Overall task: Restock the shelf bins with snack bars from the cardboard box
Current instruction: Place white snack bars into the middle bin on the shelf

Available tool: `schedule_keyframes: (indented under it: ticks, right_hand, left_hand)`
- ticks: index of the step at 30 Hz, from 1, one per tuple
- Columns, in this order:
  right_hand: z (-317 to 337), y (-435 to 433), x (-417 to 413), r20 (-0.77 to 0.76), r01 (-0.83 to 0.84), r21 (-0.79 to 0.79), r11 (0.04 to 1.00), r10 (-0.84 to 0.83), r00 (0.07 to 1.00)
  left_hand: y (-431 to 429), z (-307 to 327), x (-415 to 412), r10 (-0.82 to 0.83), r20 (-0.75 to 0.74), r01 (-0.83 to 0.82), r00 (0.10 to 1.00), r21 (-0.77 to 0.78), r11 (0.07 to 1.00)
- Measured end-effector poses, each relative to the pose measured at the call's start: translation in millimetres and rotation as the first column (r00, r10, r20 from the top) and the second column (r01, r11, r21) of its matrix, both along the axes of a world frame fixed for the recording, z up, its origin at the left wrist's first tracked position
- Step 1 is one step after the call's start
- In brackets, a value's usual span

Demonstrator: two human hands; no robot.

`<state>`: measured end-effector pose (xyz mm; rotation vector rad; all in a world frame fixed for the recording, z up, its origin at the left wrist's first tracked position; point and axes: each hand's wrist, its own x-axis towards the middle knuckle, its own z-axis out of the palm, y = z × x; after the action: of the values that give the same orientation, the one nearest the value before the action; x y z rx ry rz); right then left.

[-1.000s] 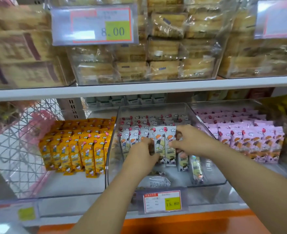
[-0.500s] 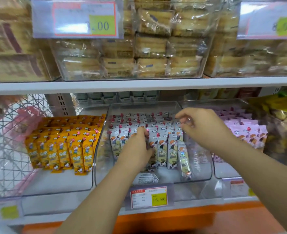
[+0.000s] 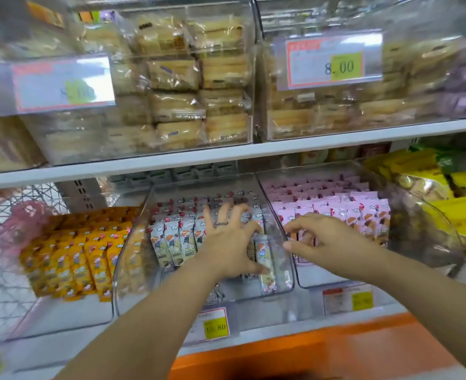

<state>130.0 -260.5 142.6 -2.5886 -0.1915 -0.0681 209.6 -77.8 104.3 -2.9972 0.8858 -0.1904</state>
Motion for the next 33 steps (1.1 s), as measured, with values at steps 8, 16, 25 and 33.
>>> schedule_keyframes:
  ticks: [8,16,25,33]
  right_hand:
    - [-5,-5,1,-0.075,-0.044,0.074,0.996,0.049,0.996]
    - [-13,-9,1,-0.132,-0.077,0.149,0.986,0.097,0.987]
    - [0,-3,0,0.032,0.034,0.031,0.999,-0.035,0.999]
    - [11,55,-1,0.226,-0.053,-0.068,0.996,0.067,0.972]
  left_hand:
    - [-8,-22,6,-0.089,0.044,0.08,0.995,0.161,0.984]
    - [-13,-25,15,-0.048,0.142,0.028,0.989,0.141,0.99]
    - [5,6,2,-0.021,0.112,0.018,0.994,0.036,0.999]
    - [102,38,-34,0.09,0.038,-0.079,0.995,-0.228,0.971]
